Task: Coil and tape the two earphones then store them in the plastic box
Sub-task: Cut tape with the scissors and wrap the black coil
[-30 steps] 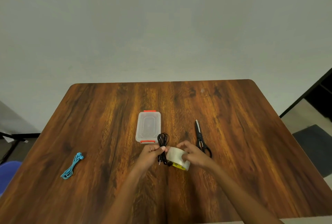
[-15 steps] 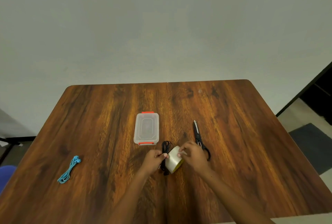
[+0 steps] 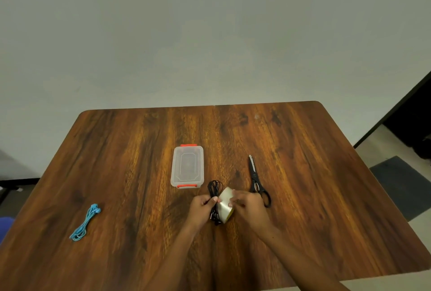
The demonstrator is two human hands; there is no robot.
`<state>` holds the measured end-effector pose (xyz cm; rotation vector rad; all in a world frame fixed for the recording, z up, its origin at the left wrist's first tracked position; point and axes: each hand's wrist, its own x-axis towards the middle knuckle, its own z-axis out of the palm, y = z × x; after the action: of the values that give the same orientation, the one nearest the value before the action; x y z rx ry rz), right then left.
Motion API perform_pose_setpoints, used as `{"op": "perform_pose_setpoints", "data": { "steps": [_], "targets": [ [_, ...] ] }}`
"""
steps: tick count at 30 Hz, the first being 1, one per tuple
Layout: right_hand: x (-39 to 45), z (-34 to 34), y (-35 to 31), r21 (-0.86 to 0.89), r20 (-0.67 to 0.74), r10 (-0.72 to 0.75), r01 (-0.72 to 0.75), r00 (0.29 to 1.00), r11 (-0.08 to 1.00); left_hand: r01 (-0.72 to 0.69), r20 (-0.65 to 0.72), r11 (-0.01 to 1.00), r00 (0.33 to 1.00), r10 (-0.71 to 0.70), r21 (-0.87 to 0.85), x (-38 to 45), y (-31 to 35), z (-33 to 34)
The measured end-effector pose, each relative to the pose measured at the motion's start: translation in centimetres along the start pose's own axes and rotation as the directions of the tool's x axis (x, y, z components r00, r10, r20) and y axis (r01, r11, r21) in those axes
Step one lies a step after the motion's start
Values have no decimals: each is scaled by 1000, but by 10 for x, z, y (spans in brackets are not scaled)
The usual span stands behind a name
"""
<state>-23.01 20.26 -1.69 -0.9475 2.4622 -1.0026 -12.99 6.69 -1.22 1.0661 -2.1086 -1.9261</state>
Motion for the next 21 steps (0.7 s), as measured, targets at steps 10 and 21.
{"op": "perform_pose_setpoints", "data": {
  "steps": [10,21],
  "targets": [
    [-2,4,-4,-353,105,-39,74,994,933,-159,-37,965,985,170,207,-17,3,3],
    [9,-3,-5,-345,192,-3,70,981,936,-507,350,507,858,377,697,-25,-13,8]
  ]
}}
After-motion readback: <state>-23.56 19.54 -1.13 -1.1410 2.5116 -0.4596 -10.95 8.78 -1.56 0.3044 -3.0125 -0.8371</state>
